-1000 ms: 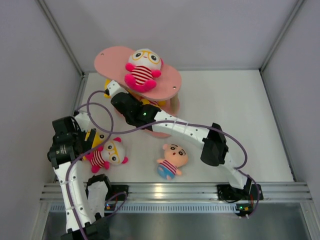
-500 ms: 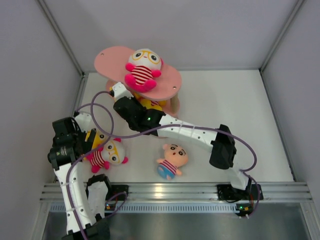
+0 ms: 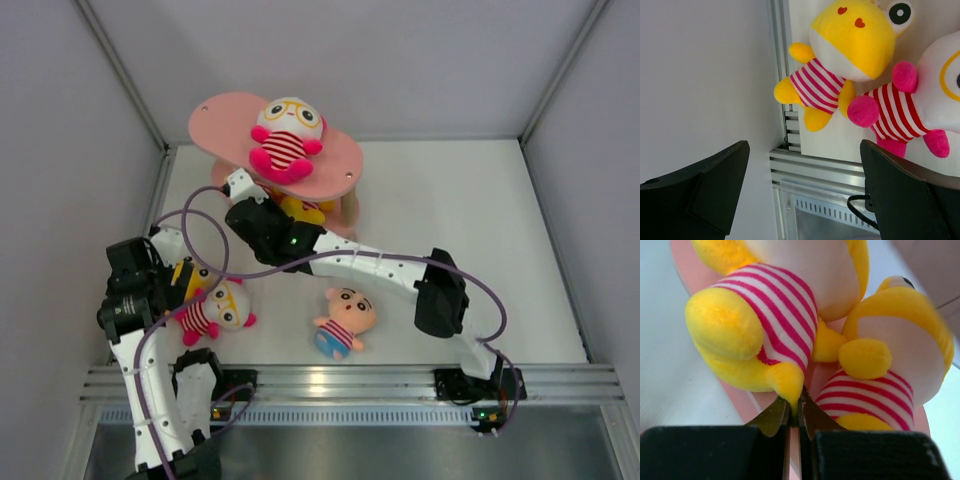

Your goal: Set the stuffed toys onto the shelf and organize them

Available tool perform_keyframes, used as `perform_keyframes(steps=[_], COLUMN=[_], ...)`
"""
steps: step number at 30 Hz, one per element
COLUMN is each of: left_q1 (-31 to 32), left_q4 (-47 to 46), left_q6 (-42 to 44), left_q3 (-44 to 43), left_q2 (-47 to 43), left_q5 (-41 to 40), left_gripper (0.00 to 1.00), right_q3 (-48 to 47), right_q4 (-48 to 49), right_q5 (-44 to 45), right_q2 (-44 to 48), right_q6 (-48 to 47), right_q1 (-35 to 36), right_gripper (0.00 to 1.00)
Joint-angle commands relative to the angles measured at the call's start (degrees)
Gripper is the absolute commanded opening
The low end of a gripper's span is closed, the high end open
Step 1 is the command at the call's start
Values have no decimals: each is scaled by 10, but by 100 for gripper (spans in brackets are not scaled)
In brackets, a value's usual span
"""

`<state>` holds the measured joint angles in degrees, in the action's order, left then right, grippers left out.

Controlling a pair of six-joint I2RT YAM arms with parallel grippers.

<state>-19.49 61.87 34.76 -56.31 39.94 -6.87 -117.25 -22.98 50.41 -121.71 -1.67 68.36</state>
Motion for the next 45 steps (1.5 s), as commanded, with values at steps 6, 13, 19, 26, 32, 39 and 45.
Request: perform_keyframes(steps=[6, 13, 19, 26, 32, 39, 45], left_q1=[-1, -1, -1, -1, -1, 0, 0], left_q4=[-21, -21, -21, -21, -21, -22, -22], left_q6=[5, 8, 11, 16, 15, 17, 15], left_q3=[2, 2, 5, 15, 17, 32, 33], left_q2=[-9, -12, -13, -14, -14, -8, -8], left_q5=[5, 2, 2, 7, 10, 21, 29], left_gripper=[98, 98, 98, 98, 98, 98, 98], right_q3=[20, 49, 94, 137, 138, 143, 149], right_q4=[14, 32, 49, 56, 66, 75, 86], right_q5=[41, 65, 86, 94, 65, 40, 36], right_q2=[44, 67, 91, 124, 122, 132, 136], right_q6=[12, 44, 57, 77, 69, 56, 21], right_q1=[2, 5, 13, 15, 15, 15, 25], right_gripper=[0, 0, 0, 0, 0, 5, 24])
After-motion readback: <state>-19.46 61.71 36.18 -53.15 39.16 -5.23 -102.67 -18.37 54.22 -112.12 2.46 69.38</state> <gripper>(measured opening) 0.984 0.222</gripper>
